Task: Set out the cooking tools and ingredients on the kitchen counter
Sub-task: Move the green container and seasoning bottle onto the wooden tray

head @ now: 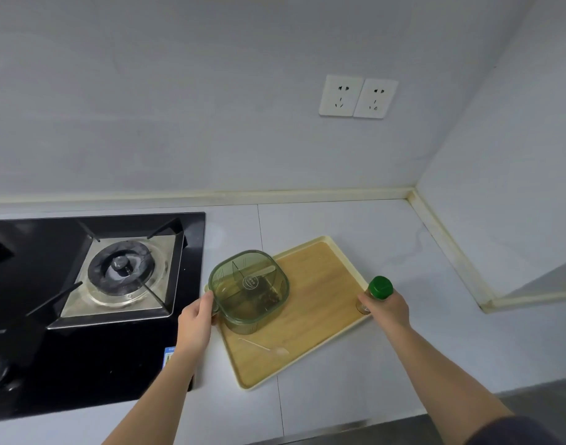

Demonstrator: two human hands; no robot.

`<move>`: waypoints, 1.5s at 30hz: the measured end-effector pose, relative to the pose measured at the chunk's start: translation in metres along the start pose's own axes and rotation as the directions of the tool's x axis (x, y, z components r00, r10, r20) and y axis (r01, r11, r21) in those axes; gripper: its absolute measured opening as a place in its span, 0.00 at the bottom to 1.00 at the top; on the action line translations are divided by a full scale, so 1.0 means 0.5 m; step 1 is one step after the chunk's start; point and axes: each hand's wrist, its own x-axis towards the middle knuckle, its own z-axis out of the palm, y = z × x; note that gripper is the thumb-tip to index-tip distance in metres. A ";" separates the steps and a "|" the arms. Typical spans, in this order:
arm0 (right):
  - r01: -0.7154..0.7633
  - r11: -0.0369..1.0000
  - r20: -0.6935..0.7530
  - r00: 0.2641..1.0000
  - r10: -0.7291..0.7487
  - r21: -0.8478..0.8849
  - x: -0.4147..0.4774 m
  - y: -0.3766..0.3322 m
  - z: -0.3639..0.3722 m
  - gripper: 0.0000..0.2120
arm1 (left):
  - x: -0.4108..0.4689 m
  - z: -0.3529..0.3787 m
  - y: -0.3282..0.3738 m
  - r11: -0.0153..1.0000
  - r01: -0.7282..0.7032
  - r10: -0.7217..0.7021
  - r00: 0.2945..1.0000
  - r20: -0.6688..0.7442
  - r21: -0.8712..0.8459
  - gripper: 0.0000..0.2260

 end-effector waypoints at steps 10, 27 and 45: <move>-0.030 0.999 -0.051 0.998 0.029 -0.012 0.039 0.009 -0.027 0.08 | 0.158 0.103 0.068 0.999 0.017 -0.020 0.995 0.097 0.028 0.24; -0.003 0.994 -0.106 0.994 0.015 0.108 0.156 -0.080 0.053 0.09 | 0.395 0.135 0.144 0.974 -0.044 0.044 0.999 0.006 0.224 0.24; 0.086 0.996 -0.050 0.995 -0.085 0.027 0.225 -0.133 0.091 0.09 | 0.505 0.099 0.164 0.895 -0.079 0.124 0.990 -0.075 0.440 0.19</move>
